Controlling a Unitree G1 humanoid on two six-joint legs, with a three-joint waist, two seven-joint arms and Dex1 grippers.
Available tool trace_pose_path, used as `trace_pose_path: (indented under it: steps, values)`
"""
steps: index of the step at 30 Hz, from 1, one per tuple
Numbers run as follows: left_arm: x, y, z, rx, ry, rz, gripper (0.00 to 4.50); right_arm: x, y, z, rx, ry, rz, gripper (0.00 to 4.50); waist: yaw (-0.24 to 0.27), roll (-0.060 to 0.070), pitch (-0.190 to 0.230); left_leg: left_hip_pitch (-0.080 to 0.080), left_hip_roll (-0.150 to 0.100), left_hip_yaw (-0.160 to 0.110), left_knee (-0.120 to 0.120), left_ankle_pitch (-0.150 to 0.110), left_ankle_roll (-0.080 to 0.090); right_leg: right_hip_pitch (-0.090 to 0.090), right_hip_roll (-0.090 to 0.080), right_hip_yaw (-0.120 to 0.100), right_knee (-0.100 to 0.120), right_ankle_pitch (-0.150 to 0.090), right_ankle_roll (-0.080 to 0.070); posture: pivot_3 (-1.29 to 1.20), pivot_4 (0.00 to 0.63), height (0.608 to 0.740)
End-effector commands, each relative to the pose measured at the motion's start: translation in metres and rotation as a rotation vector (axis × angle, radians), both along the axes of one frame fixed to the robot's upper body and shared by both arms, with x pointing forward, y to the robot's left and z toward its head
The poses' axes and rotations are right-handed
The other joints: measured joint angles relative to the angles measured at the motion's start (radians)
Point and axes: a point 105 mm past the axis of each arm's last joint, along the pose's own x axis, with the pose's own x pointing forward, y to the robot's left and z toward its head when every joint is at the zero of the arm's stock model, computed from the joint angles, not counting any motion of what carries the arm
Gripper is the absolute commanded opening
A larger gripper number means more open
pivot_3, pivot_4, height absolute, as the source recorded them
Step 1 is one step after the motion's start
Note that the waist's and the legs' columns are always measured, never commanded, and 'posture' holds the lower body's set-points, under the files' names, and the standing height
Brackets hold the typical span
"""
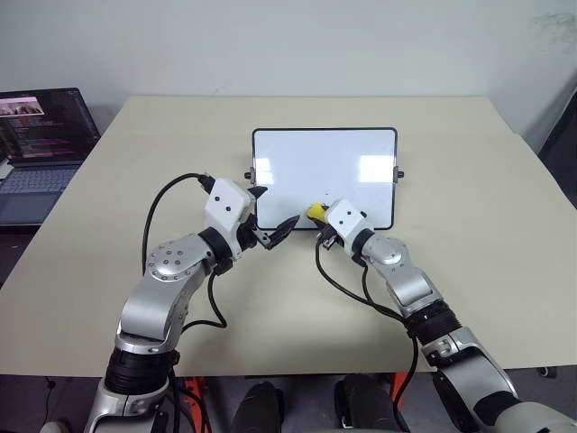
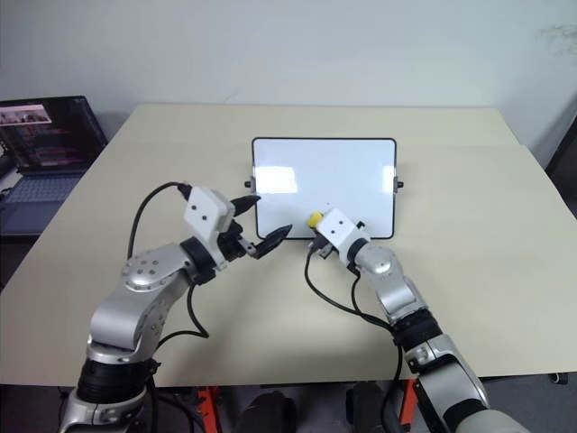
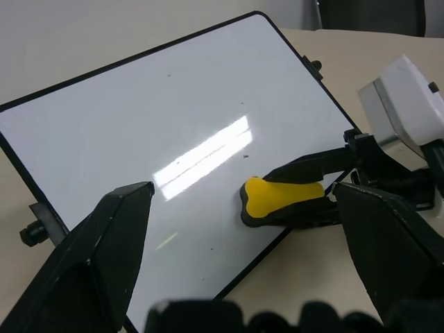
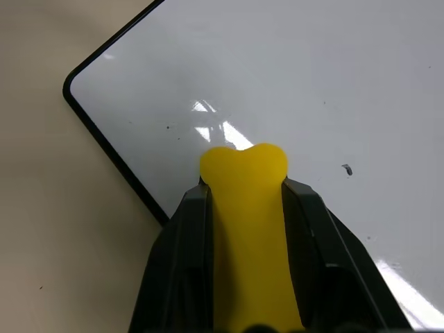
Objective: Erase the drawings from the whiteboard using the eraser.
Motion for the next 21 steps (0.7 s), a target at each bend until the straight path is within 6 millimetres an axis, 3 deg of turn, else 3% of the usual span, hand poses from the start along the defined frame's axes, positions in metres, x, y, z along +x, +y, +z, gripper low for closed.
trace_pose_path:
  steps: [1, 5, 10, 14, 17, 21]
  values:
    - [-0.001, -0.001, 0.011, -0.01, -0.043, -0.004, 4.5, 0.0, -0.011, -0.001, -0.009, 0.026, -0.03, 1.1, 0.001, 0.0, 0.0, 0.0, 0.0, 0.0, 0.0, 0.0, 0.0, 0.0, 0.0, 0.0, 0.0, 0.0, 0.0, 0.0, 0.15, 0.74]
    - [-0.001, -0.001, 0.011, -0.013, -0.04, -0.007, 4.5, -0.003, -0.016, 0.023, 0.045, -0.01, -0.036, 1.1, 0.001, 0.0, 0.0, -0.001, 0.0, -0.001, 0.0, 0.0, 0.0, -0.001, 0.0, 0.0, 0.0, 0.0, 0.0, 0.0, 0.15, 0.74]
    - [0.001, -0.003, 0.01, -0.018, -0.034, -0.012, 4.5, -0.008, -0.025, 0.085, 0.194, -0.151, -0.036, 1.1, 0.003, 0.0, 0.0, -0.006, 0.0, -0.001, 0.0, 0.0, 0.0, -0.004, 0.0, -0.001, -0.002, 0.0, 0.0, 0.0, 0.15, 0.74]
    - [0.003, -0.003, 0.01, -0.019, -0.033, -0.016, 4.5, -0.005, -0.034, 0.116, 0.287, -0.239, -0.076, 1.1, 0.001, 0.0, 0.0, -0.006, 0.0, -0.002, 0.0, 0.0, 0.0, -0.004, 0.0, -0.002, -0.004, 0.0, 0.0, 0.0, 0.15, 0.74]
    - [0.004, -0.003, 0.009, -0.018, -0.032, -0.019, 4.5, 0.004, -0.039, 0.125, 0.305, -0.277, -0.122, 1.1, 0.001, 0.0, 0.0, -0.006, 0.0, -0.002, -0.001, 0.0, 0.0, -0.004, 0.0, -0.002, -0.004, 0.0, 0.0, 0.0, 0.15, 0.74]
    - [0.006, -0.002, 0.01, -0.017, -0.034, -0.021, 4.5, 0.017, -0.04, 0.117, 0.285, -0.266, -0.159, 1.1, 0.001, 0.0, 0.0, -0.006, 0.0, -0.002, -0.001, 0.0, 0.0, -0.004, 0.0, -0.002, -0.005, 0.0, 0.0, 0.0, 0.15, 0.74]
